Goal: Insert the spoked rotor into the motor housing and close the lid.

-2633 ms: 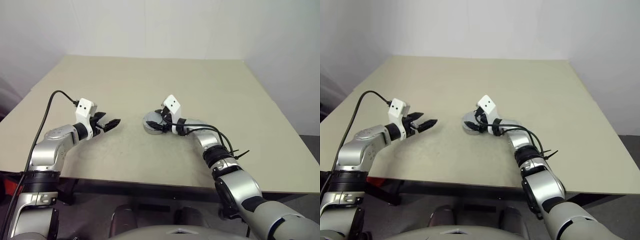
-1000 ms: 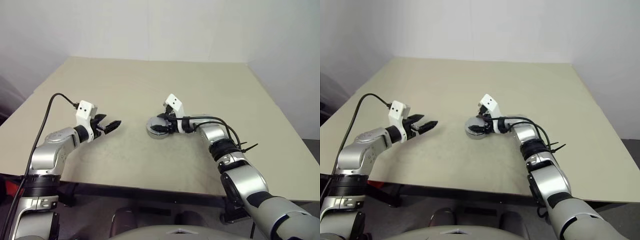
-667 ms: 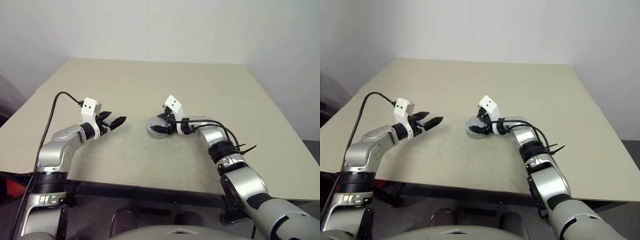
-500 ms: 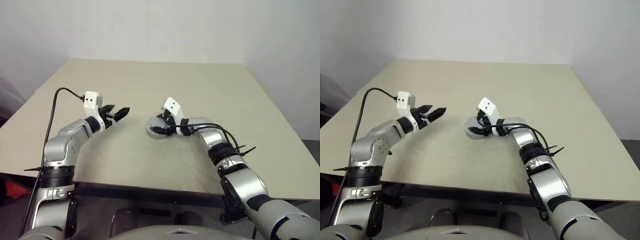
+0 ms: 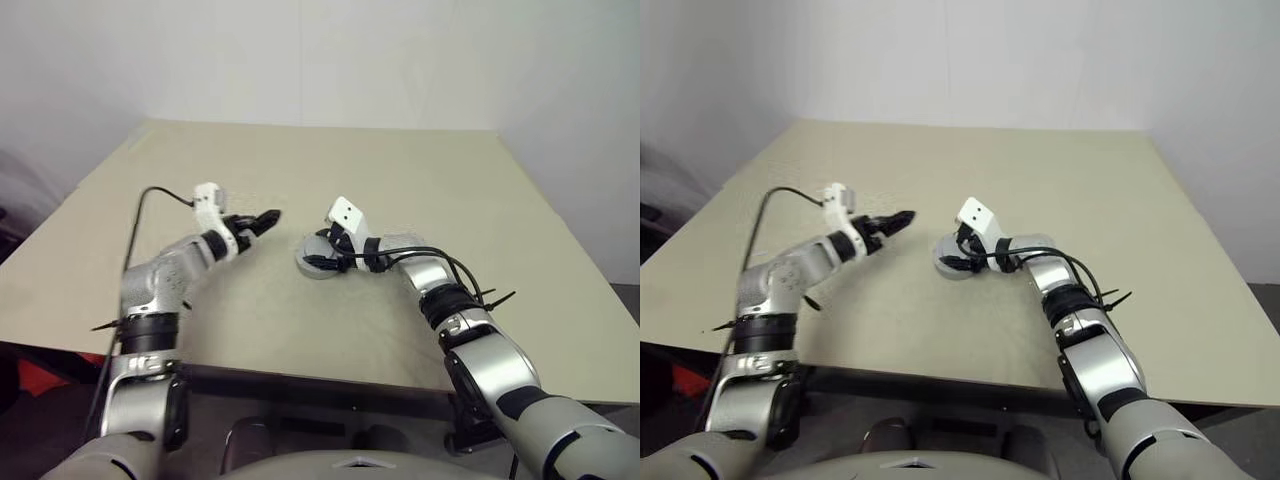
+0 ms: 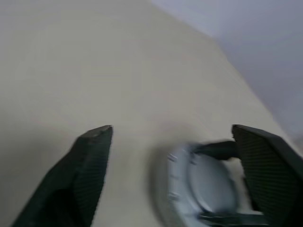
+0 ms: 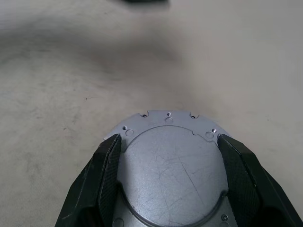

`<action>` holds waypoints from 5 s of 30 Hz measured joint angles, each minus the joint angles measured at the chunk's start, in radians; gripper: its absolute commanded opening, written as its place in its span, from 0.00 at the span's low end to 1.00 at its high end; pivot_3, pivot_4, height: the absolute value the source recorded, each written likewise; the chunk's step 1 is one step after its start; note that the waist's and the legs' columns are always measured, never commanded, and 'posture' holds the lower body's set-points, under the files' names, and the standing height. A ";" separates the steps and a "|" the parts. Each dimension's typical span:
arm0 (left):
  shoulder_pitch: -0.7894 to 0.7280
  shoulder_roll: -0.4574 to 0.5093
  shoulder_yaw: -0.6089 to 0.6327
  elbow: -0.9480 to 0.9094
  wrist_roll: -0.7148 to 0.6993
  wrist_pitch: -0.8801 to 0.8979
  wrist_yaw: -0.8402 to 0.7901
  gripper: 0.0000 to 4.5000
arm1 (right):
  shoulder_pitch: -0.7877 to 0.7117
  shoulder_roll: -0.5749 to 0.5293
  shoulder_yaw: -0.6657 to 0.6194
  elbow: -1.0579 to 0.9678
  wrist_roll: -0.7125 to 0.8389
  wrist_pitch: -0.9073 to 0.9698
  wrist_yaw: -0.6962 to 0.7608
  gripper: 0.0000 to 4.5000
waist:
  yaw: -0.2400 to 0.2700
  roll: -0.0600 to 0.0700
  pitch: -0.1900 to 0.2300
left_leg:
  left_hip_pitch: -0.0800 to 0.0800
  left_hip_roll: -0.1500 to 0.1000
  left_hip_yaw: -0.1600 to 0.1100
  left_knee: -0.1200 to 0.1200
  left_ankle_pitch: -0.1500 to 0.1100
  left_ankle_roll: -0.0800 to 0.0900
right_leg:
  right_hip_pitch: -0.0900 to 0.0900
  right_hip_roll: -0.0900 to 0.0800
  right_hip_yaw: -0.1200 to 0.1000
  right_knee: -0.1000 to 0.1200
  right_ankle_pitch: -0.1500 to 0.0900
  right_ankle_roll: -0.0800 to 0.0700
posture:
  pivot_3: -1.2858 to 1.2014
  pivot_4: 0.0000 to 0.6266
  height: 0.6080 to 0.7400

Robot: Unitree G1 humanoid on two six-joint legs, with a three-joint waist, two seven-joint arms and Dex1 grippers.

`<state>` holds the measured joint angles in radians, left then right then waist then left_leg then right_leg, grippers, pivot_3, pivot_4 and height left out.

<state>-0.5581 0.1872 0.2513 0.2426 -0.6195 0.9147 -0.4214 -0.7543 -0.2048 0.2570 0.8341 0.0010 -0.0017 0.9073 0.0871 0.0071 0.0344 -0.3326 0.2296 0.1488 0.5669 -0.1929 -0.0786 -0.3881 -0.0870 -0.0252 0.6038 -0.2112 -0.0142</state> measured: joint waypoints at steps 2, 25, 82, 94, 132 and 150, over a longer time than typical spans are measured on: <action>-0.012 -0.023 -0.006 0.044 -0.014 0.037 -0.001 0.65 | -0.001 0.001 0.001 0.000 0.000 -0.003 0.003 0.69 | -0.002 -0.001 0.000 | -0.001 -0.001 0.000 -0.002 0.000 0.000 | 0.000 -0.001 0.000 -0.001 0.000 0.001 | 0.52 0.00 1.00; -0.114 -0.068 0.026 0.218 -0.035 0.193 0.052 0.00 | 0.004 -0.002 0.000 -0.032 0.000 0.011 0.010 0.69 | -0.011 -0.001 0.000 | -0.002 -0.006 -0.001 -0.014 0.000 0.001 | 0.002 -0.004 -0.001 -0.018 -0.001 0.002 | 0.52 0.00 1.00; -0.148 -0.056 0.074 0.225 -0.113 0.337 0.049 0.00 | -0.249 -0.263 -0.289 0.133 0.279 1.191 0.204 0.99 | 0.007 -0.001 0.015 | -0.017 -0.003 0.000 -0.004 -0.002 0.005 | -0.007 -0.004 -0.003 -0.011 0.001 -0.002 | 0.52 0.00 1.00; -0.123 -0.044 0.074 0.183 -0.108 0.337 0.063 0.00 | -0.112 -0.091 -0.355 -0.036 0.363 1.264 0.099 0.99 | 0.007 -0.002 0.015 | -0.014 -0.001 0.001 -0.004 0.000 0.001 | -0.006 -0.002 -0.003 -0.007 0.002 -0.003 | 0.52 0.00 1.00; -0.022 0.003 0.114 0.048 -0.128 0.337 0.081 0.00 | -0.131 0.153 -0.627 0.033 0.432 1.149 -0.235 0.99 | -0.060 -0.002 0.015 | 0.001 0.012 0.000 -0.022 0.012 -0.019 | -0.016 0.014 -0.002 0.002 0.003 -0.014 | 0.52 0.00 1.00; 0.026 0.029 0.151 -0.040 -0.148 0.368 0.103 0.00 | -0.188 0.155 -0.672 0.052 0.468 1.137 -0.271 0.99 | -0.047 -0.002 0.015 | -0.002 0.011 0.000 -0.023 0.012 -0.020 | -0.019 0.014 -0.002 0.001 0.005 -0.021 | 0.52 0.00 1.00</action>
<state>-0.5319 0.2163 0.4025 0.2025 -0.7671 1.2825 -0.3189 -0.9424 -0.0498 -0.4150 0.8858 0.4686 1.1358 0.6362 0.0402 0.0055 0.0496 -0.3348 0.2411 0.1492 0.5438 -0.1804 -0.0988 -0.4071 -0.0729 -0.0272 0.6049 -0.2065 -0.0350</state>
